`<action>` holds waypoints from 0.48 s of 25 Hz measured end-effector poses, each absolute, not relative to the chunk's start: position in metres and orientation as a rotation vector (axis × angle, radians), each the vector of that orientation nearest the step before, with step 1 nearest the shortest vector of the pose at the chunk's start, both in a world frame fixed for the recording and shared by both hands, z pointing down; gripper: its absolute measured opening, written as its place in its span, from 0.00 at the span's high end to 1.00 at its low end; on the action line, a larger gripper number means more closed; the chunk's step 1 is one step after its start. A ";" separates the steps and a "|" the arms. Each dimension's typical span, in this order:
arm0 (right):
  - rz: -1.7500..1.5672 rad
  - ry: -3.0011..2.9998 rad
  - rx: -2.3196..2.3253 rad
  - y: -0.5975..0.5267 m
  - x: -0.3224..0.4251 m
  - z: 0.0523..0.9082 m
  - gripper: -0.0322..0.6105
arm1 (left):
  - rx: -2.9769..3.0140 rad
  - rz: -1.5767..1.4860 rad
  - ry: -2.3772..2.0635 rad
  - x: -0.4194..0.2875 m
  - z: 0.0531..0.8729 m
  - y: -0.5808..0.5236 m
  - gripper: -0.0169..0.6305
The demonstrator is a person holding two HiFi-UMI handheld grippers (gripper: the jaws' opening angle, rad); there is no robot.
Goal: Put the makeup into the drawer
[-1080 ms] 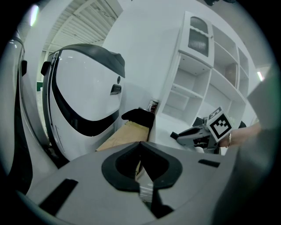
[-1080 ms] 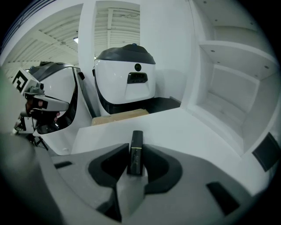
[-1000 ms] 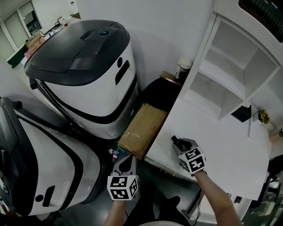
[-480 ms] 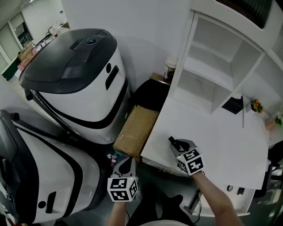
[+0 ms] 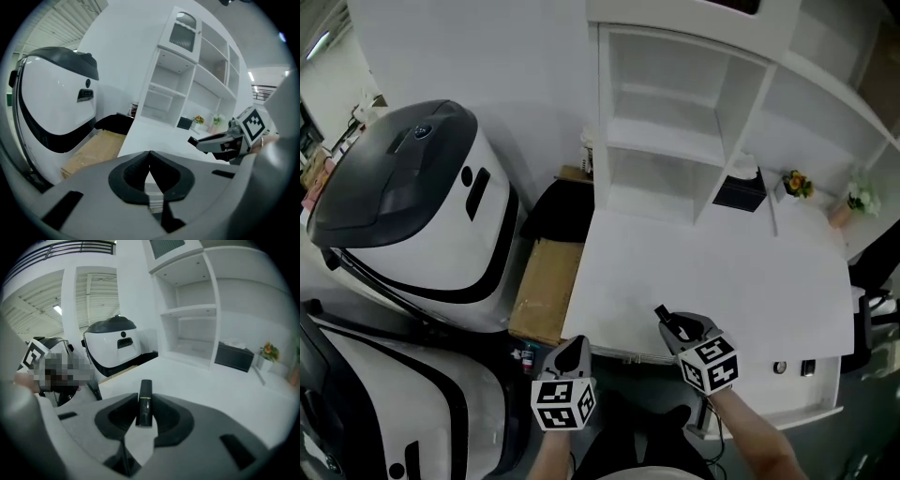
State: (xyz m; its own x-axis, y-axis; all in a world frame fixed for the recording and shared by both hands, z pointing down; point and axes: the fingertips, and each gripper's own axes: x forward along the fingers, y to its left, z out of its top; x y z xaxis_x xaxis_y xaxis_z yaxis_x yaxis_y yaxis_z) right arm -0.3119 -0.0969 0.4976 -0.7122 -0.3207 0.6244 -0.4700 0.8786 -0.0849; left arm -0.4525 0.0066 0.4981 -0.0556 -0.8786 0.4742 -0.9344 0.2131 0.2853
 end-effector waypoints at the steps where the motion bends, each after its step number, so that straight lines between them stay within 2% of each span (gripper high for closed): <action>1: 0.330 -2.420 0.595 -0.096 -0.301 0.496 0.79 | 1.700 0.141 -1.923 -0.445 0.497 0.001 0.97; 12: 0.518 -2.379 0.912 -0.086 -0.178 0.487 0.79 | 1.946 0.274 -1.711 -0.345 0.490 -0.050 0.97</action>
